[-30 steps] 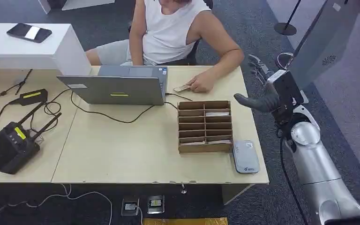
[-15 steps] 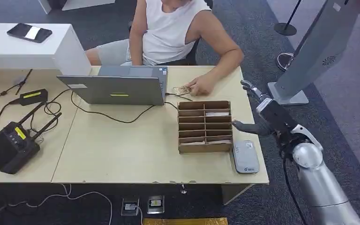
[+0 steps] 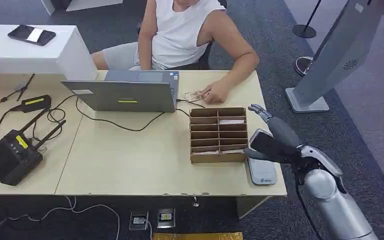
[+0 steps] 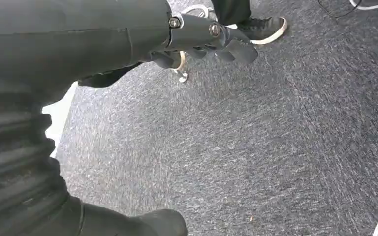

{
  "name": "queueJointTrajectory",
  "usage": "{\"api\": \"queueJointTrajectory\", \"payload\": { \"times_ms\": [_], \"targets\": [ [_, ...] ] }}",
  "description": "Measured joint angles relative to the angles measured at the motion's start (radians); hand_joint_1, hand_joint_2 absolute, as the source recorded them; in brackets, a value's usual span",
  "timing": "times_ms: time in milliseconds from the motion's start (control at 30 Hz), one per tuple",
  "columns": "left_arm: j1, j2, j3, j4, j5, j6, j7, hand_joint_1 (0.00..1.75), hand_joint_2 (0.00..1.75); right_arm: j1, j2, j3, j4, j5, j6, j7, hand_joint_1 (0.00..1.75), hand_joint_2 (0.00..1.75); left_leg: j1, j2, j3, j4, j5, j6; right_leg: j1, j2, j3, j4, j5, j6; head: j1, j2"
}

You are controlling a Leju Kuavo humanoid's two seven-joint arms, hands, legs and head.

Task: Pass the card to the sensor for recognition and then transmit it.

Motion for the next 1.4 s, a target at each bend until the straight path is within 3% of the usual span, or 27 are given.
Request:
{"api": "queueJointTrajectory", "payload": {
  "times_ms": [433,867,1100,1400],
  "targets": [
    [0.0,0.0,0.0,0.0,-0.006,0.0,0.019,0.0,1.75,0.033,0.006,0.116,-0.046,0.355,-0.011,0.052,0.0,1.75,0.0,0.0,0.0,0.0,0.0,0.0,0.0,0.0,0.0,0.0,0.0,0.0,0.0,0.0],
    [0.0,-0.003,0.0,0.0,-0.003,-0.001,0.023,0.0,1.75,0.05,0.013,0.172,-0.052,0.451,0.002,0.061,0.0,1.75,0.0,0.0,0.0,0.0,0.0,0.0,0.0,0.0,0.0,0.0,0.0,0.0,0.0,0.0],
    [-0.001,-0.01,0.0,0.0,-0.003,0.0,0.026,0.0,1.75,0.072,0.053,0.206,0.001,0.56,-0.197,0.032,0.0,1.75,0.0,0.0,0.0,0.0,0.0,0.0,0.0,0.0,0.0,0.0,0.0,-0.001,0.0,0.0],
    [-0.001,-0.015,0.0,0.0,-0.006,0.002,0.029,0.0,1.75,0.09,0.098,0.233,0.084,0.592,-0.337,0.026,0.0,1.75,0.001,0.0,0.0,0.0,0.0,0.0,0.001,0.0,0.0,0.0,-0.001,-0.001,0.001,0.0]
  ]
}}
